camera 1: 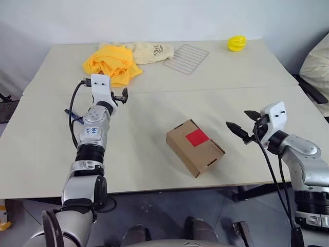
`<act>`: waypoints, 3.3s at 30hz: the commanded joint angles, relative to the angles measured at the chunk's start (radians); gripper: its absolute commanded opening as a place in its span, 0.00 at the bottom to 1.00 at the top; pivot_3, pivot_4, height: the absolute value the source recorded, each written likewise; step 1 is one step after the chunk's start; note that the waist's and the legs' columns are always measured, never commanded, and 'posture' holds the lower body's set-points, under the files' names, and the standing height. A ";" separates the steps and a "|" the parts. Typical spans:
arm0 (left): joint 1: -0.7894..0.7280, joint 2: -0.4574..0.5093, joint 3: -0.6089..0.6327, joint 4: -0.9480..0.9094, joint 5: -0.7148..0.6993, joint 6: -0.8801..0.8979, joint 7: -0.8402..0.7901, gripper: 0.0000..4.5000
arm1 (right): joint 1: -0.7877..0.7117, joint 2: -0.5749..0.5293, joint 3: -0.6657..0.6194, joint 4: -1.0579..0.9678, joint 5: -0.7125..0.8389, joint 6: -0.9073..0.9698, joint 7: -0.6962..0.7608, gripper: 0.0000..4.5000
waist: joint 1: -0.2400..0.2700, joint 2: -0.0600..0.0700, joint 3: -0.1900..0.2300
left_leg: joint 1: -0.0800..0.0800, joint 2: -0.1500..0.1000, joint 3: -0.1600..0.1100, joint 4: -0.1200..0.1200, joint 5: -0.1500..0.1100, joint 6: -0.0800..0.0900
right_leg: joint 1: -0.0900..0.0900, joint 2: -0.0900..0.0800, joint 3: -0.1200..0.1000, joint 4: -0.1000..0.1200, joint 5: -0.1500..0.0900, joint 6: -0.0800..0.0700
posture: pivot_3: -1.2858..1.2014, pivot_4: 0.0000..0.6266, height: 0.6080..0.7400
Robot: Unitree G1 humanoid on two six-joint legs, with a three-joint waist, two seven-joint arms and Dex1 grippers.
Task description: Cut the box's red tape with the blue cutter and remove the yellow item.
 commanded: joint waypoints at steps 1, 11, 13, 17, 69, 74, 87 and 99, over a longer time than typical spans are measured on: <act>0.013 -0.038 0.033 -0.173 0.032 0.073 0.196 0.99 | -0.043 -0.044 0.014 0.031 0.018 -0.075 0.108 1.00 | 0.000 0.000 0.000 | 0.000 0.000 0.000 0.000 0.000 0.000 | 0.000 0.000 0.000 0.000 0.000 0.000 | 0.52 0.24 1.00; 0.034 -0.163 0.224 -0.274 -0.011 0.268 0.631 0.99 | -0.134 -0.084 0.085 0.158 0.112 -0.150 0.508 1.00 | 0.001 -0.001 0.001 | 0.001 0.000 0.000 0.003 0.000 0.000 | 0.002 0.000 0.000 0.001 0.000 0.000 | 0.52 0.24 1.00; 0.032 -0.171 0.258 -0.269 -0.030 0.301 0.666 0.99 | -0.145 -0.081 0.092 0.171 0.118 -0.158 0.546 1.00 | 0.003 -0.001 0.001 | 0.001 0.000 -0.001 0.003 0.000 0.000 | 0.002 0.000 0.000 0.001 0.000 0.001 | 0.52 0.24 1.00; 0.027 -0.157 0.263 -0.233 -0.027 0.297 0.677 0.99 | -0.198 -0.058 0.085 0.230 0.144 -0.166 0.595 1.00 | 0.002 -0.002 0.001 | 0.001 0.000 -0.001 0.004 0.000 0.000 | 0.002 0.000 0.000 0.001 0.001 0.001 | 0.52 0.24 1.00; 0.017 -0.088 0.388 -0.164 -0.140 0.627 0.775 0.36 | -0.309 -0.111 0.067 0.331 0.138 -0.182 0.651 1.00 | 0.002 -0.002 0.001 | 0.009 0.000 0.002 0.004 0.000 0.000 | 0.007 0.000 0.004 0.005 0.001 0.001 | 0.52 0.24 1.00; 0.021 -0.076 0.400 -0.167 -0.143 0.657 0.773 0.36 | -0.307 -0.113 0.067 0.327 0.134 -0.182 0.647 1.00 | 0.002 -0.002 0.001 | 0.010 0.000 0.003 0.004 0.000 0.000 | 0.007 0.000 0.005 0.006 0.001 0.001 | 0.52 0.24 1.00; 0.086 0.019 0.365 -0.308 -0.128 0.851 0.663 0.06 | -0.292 -0.127 0.060 0.303 0.137 -0.172 0.632 1.00 | -0.010 -0.002 0.001 | 0.013 0.000 0.005 0.001 0.000 -0.001 | 0.007 0.000 0.007 0.005 0.001 0.001 | 0.52 0.24 1.00; 0.146 0.143 0.131 -0.405 -0.067 1.041 0.393 0.11 | -0.272 -0.130 0.059 0.290 0.140 -0.172 0.615 1.00 | -0.020 -0.002 0.001 | 0.013 0.000 0.005 0.000 0.000 -0.001 | 0.007 0.000 0.007 0.005 0.001 0.001 | 0.52 0.24 1.00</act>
